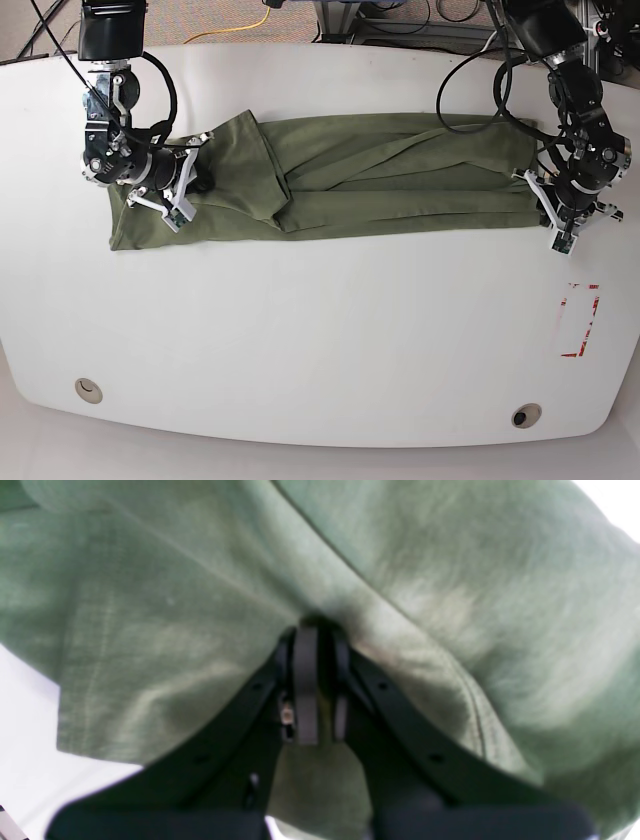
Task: Layout the t-shirt on the table in an organized manner, then fold the t-shirt properly
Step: 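Move the left gripper to the opposite folded end and grasp it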
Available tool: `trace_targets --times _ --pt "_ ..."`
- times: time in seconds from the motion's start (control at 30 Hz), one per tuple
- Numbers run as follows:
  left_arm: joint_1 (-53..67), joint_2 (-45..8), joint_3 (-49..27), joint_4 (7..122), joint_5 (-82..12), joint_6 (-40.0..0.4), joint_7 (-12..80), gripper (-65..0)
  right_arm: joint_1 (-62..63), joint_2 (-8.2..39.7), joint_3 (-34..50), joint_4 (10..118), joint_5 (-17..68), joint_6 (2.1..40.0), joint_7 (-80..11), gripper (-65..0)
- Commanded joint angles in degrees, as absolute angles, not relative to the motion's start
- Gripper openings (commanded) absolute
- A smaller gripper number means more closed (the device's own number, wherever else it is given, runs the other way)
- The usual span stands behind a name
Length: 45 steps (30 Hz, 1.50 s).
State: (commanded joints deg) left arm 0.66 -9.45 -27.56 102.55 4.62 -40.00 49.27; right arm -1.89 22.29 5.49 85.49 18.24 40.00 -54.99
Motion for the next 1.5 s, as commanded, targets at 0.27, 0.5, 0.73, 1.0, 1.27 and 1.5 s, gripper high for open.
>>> trace_targets --times 0.27,0.5,0.73,1.0,1.27,1.5 --pt "0.3 -9.3 -32.5 101.2 4.4 -40.0 50.1 -19.6 -1.9 22.3 5.5 85.4 18.2 40.0 -55.0 -60.9" --pt "-1.1 -9.4 -32.7 96.0 4.3 -40.0 50.0 -21.0 -1.9 22.2 5.5 85.4 18.2 40.0 -55.0 -60.9" --pt "-2.1 -9.2 -32.6 90.5 4.3 -40.0 48.1 -22.2 -1.9 22.2 5.5 85.3 18.2 40.0 -54.9 -60.9" --pt "-3.2 -9.0 -32.3 84.2 4.3 -40.0 44.9 -22.2 -1.9 22.2 5.6 85.3 18.2 40.0 -54.9 -60.9" --pt "-3.2 -9.0 -32.3 82.9 4.3 -40.0 44.7 -25.7 -1.9 22.2 5.8 85.3 18.2 40.0 -54.9 -60.9" --pt "-3.2 -9.0 -32.3 82.9 4.3 -40.0 44.7 -50.1 -1.9 22.2 5.8 85.3 18.2 40.0 -54.9 -60.9"
